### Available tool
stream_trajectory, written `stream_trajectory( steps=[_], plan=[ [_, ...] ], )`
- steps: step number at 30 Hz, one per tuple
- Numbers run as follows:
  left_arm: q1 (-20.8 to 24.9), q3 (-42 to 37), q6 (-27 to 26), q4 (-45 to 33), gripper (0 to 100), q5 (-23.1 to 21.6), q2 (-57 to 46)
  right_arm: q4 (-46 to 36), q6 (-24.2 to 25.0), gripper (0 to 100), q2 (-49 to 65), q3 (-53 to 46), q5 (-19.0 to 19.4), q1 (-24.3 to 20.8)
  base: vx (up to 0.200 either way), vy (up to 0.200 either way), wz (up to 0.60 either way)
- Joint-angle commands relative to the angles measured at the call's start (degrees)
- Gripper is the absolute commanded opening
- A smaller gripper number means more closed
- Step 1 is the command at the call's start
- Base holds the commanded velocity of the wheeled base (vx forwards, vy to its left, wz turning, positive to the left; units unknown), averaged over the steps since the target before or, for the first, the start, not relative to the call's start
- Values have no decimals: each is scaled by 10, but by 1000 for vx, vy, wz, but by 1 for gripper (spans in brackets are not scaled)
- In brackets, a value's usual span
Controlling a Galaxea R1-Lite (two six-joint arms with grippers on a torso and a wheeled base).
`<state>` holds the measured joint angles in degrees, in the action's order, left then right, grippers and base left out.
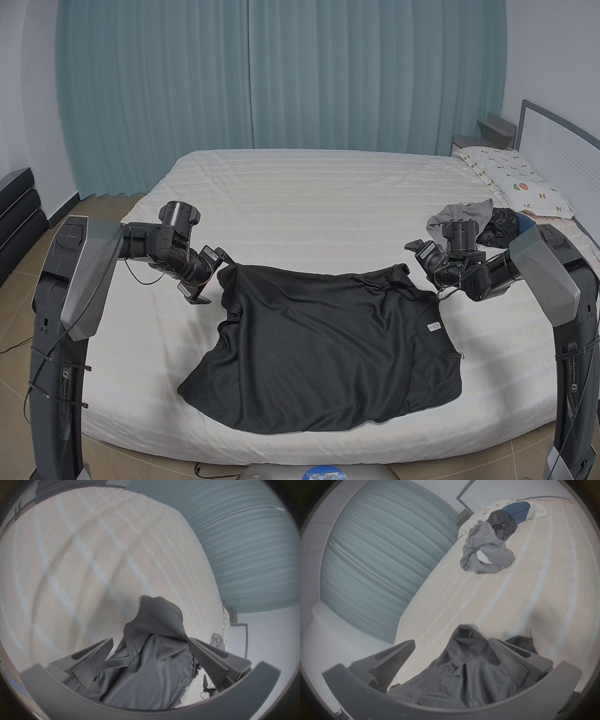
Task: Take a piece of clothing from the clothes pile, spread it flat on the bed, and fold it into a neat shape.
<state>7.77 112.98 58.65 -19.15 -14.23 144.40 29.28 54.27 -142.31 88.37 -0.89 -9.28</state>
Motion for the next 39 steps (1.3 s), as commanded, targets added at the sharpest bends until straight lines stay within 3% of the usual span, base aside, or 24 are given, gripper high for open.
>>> stream_trajectory(
  steps=[1,5,11,15,26,35,36,39],
  plan=[
    [-16,-42,0,-10,100,-30,-48,-24,9,100,19,-10,17,-10,0,0,0],
    [-17,-129,7,17,100,-26,-101,-54,27,100,21,-7,24,-27,0,0,0],
    [-17,-330,18,199,100,-31,-186,-100,29,100,6,8,33,-44,0,0,0],
    [-13,-392,49,243,100,-32,-205,-124,29,100,-16,31,32,-52,0,0,0],
    [-11,-439,120,313,100,-42,-206,-188,50,100,-75,148,26,-52,0,0,0],
    [-11,-453,125,330,100,-44,-206,-212,52,100,-107,216,19,-33,0,0,0],
    [-11,-454,125,329,100,-44,-207,-218,53,0,-113,228,17,-32,0,0,0],
    [-11,-460,125,330,100,-43,-208,-222,51,0,-131,259,-2,-25,0,0,0]
  ],
)
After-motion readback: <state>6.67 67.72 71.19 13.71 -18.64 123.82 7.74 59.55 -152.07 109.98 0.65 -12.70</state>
